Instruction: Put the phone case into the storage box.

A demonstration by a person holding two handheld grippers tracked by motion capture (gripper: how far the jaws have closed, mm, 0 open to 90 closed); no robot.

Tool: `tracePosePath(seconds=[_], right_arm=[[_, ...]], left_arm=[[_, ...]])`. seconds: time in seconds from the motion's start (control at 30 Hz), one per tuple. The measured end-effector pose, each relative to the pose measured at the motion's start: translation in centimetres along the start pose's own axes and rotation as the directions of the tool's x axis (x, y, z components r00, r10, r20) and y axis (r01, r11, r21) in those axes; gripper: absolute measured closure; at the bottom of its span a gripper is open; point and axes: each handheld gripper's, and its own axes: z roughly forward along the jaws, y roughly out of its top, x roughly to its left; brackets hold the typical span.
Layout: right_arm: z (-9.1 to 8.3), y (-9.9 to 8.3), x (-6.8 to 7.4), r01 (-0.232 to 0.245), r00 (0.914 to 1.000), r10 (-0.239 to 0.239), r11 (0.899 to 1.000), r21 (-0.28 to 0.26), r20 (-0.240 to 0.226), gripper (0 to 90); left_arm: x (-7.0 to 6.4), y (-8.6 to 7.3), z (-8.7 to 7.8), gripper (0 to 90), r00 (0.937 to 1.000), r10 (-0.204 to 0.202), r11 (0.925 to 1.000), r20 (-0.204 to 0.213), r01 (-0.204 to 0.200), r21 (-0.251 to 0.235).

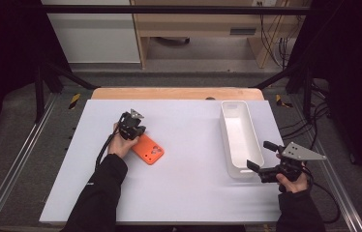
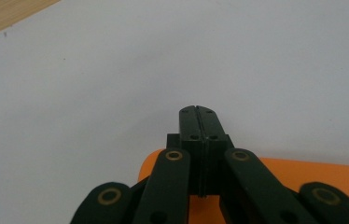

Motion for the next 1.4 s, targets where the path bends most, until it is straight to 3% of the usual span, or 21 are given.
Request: tracePosePath(seconds=[1.4], right_arm=[[0.0, 0.1, 0.1, 0.0, 1.0, 0.0, 1.0, 0.002, -0.005, 0.4]], left_arm=[[0.4, -3.6, -3.4, 90.0, 0.9994, -0.034, 0.9992, 0.01, 0.034, 0.019]])
